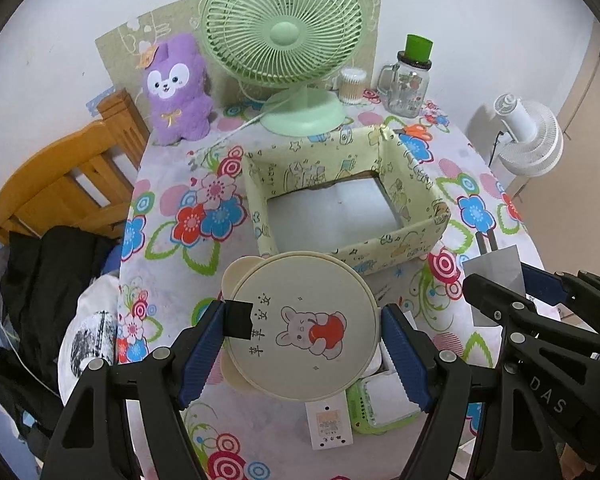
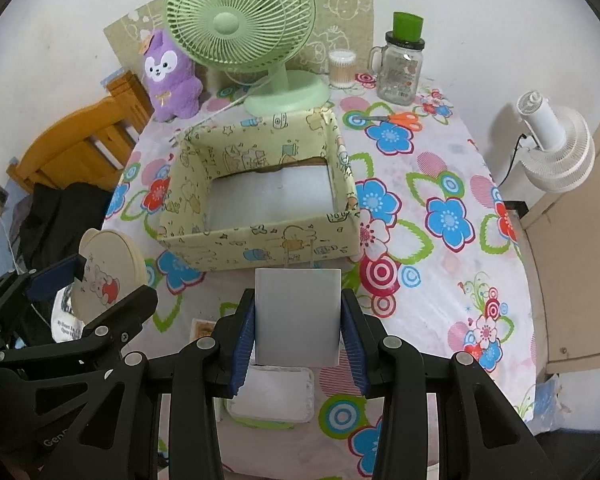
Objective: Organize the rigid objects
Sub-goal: 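Carry the disc with the left tool while the right tool carries the charger over the fabric box, then lower and release the disc in the box with the left tool while the right tool releases the charger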
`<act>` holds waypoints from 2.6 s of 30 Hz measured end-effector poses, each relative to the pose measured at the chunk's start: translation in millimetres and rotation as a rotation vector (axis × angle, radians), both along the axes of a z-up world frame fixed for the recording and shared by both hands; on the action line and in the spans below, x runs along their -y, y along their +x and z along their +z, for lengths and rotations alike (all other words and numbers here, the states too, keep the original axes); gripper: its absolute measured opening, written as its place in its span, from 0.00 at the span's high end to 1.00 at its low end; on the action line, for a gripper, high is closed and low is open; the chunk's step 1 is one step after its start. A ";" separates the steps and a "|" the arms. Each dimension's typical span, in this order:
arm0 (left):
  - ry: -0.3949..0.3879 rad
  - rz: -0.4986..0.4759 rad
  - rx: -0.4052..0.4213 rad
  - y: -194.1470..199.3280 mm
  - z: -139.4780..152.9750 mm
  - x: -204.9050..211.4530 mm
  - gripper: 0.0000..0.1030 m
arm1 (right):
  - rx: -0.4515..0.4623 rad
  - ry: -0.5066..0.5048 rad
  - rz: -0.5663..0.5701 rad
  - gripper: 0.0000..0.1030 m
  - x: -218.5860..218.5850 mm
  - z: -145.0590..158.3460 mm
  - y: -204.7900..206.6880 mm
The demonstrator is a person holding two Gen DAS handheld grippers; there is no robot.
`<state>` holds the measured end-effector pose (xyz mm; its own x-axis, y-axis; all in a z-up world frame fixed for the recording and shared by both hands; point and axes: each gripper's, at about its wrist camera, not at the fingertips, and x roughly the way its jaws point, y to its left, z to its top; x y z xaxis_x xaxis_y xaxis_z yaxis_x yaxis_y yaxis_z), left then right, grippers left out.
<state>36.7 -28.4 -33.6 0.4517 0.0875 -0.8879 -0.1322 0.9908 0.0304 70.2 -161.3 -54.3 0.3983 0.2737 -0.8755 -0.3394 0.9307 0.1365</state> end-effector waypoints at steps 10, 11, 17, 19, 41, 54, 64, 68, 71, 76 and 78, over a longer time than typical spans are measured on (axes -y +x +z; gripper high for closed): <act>-0.002 0.006 0.022 17.6 7.9 0.8 0.23 | 0.032 0.005 -0.002 0.58 1.4 9.6 13.6; -0.001 0.012 0.021 19.9 8.3 0.8 0.23 | 0.032 0.007 0.003 0.58 1.6 9.7 17.5; 0.003 0.042 0.032 36.6 12.0 -2.0 0.23 | 0.042 0.017 0.037 0.58 0.4 13.2 38.1; -0.007 0.057 0.033 41.8 11.9 -4.2 0.23 | 0.042 0.022 0.048 0.58 -0.7 14.0 45.7; -0.049 0.133 -0.055 98.3 -28.6 -24.3 0.23 | -0.019 0.040 0.129 0.58 -30.4 -6.3 122.8; -0.076 0.130 -0.122 124.8 -61.8 -22.1 0.23 | -0.080 0.044 0.154 0.58 -50.7 -36.8 150.3; -0.048 0.102 -0.164 136.4 -82.9 -14.9 0.23 | -0.144 0.025 0.168 0.58 -62.2 -65.7 158.5; -0.076 0.091 -0.189 139.7 -89.0 -11.6 0.23 | -0.152 -0.005 0.168 0.58 -65.8 -73.8 160.4; -0.084 0.096 -0.214 140.0 -96.4 -11.6 0.23 | -0.164 -0.026 0.162 0.57 -66.1 -80.1 161.0; -0.094 0.087 -0.220 140.9 -99.9 -10.0 0.22 | -0.144 -0.072 0.174 0.57 -69.6 -83.5 157.2; -0.103 0.085 -0.221 141.5 -100.0 -10.1 0.20 | -0.144 -0.072 0.171 0.57 -69.5 -83.7 157.0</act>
<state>178.2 -18.3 -133.6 0.2404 0.0212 -0.9705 -0.2166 0.9757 -0.0323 227.2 -91.8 -138.0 0.2208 0.2611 -0.9397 -0.4747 0.8705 0.1303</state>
